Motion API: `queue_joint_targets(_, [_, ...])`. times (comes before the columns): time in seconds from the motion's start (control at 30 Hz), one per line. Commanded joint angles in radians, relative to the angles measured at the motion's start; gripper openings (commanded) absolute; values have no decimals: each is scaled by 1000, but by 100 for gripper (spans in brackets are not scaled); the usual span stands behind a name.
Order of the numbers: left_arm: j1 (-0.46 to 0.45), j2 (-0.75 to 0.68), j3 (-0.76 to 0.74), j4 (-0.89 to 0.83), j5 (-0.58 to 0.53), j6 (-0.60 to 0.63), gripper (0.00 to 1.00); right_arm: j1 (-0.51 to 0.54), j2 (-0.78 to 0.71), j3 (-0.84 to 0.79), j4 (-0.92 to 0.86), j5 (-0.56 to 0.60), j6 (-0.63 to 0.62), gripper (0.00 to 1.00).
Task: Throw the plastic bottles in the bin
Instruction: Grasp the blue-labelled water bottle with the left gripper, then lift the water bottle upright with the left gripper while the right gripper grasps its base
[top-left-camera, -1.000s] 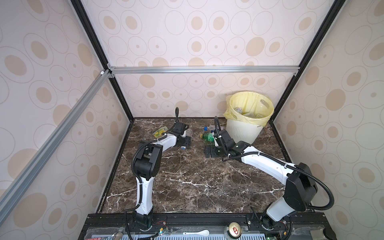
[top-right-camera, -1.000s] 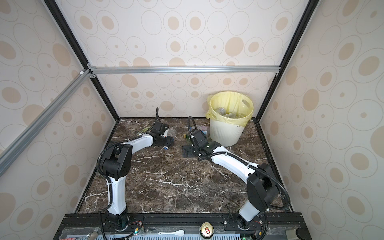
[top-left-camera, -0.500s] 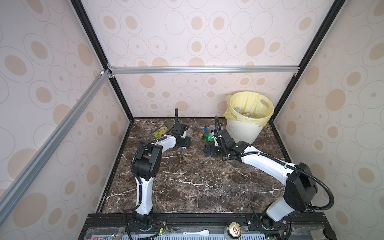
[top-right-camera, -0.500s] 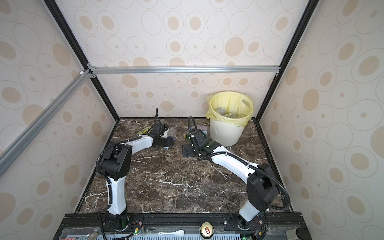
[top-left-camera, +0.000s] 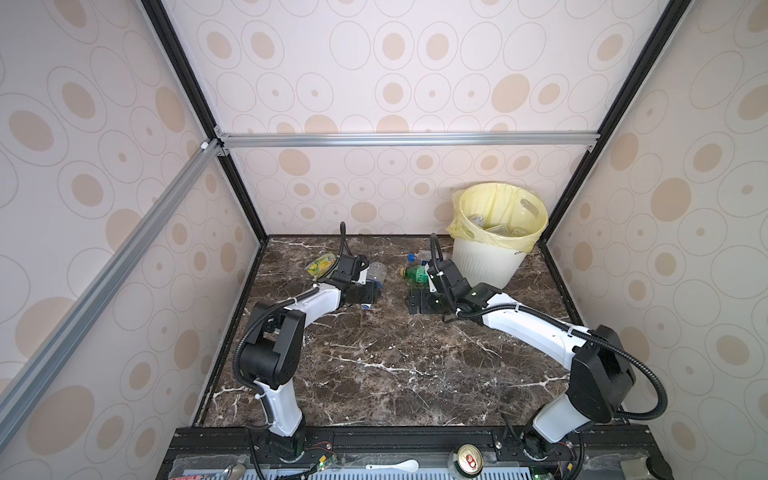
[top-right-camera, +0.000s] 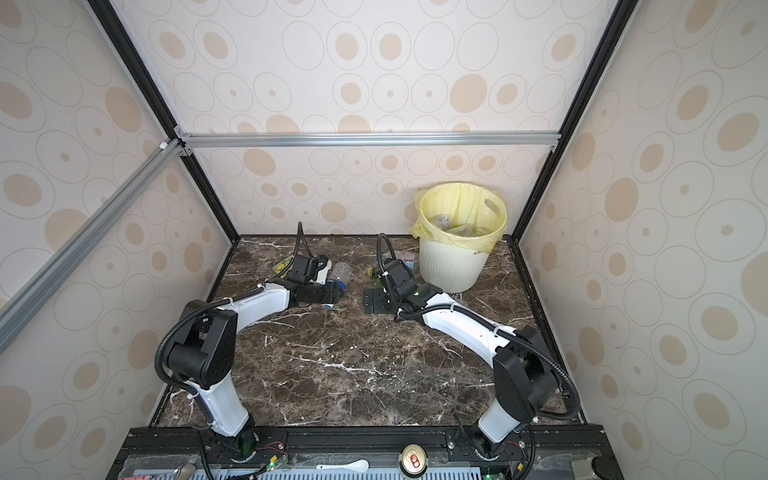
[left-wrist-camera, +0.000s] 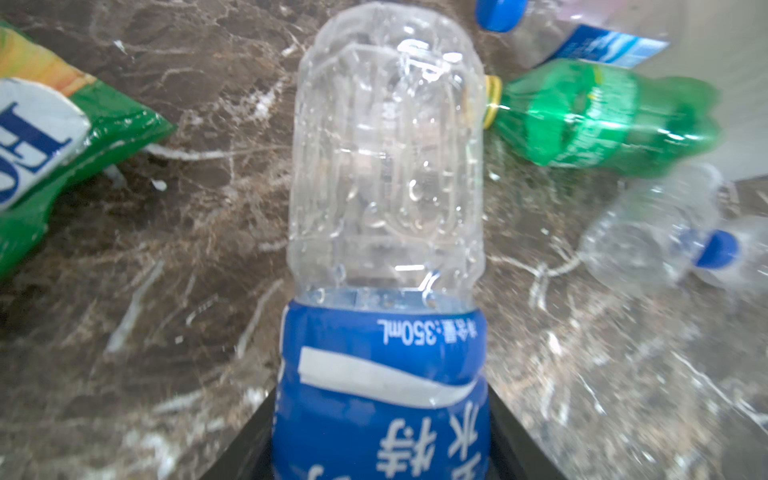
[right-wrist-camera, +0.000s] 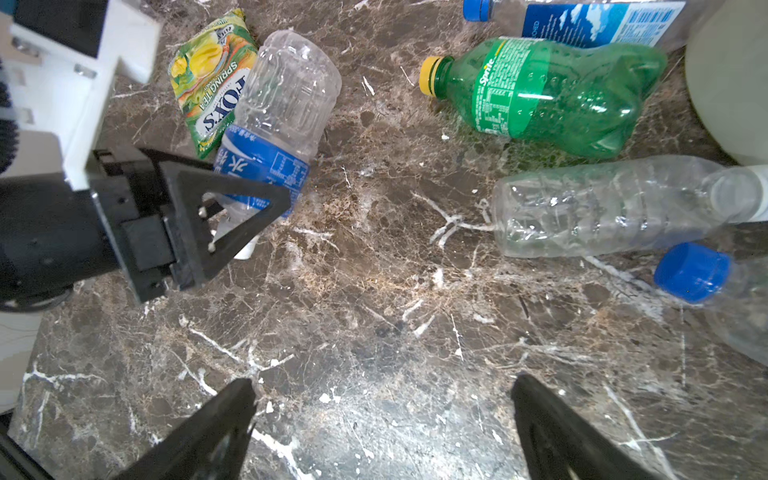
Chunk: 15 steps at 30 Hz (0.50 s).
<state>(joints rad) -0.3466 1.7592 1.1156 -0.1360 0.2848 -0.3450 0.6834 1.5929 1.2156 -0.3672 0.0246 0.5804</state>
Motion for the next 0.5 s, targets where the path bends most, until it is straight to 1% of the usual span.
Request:
queue_joint_targets(0.0, [-13, -89, -61, 72, 80, -11, 58, -3, -2, -19, 41, -25, 72, 100])
queue_joint_targets(0.1, [-33, -139, -133, 161, 106, -28, 58, -4, 9, -18, 76, -47, 113, 100])
queue_joint_targets(0.17, [-58, -142, -148, 217, 138, -58, 58, -6, 17, -12, 96, -56, 137, 100])
queue_joint_targets(0.23, [-84, -138, -144, 238, 165, -63, 58, -16, 17, -7, 111, -60, 158, 100])
queue_joint_targets(0.3, [-108, -139, -142, 241, 160, -64, 58, -33, 10, -13, 137, -76, 182, 100])
queue_joint_targets(0.47, [-116, -162, -147, 261, 167, -78, 59, -64, -10, 11, 131, -57, 180, 100])
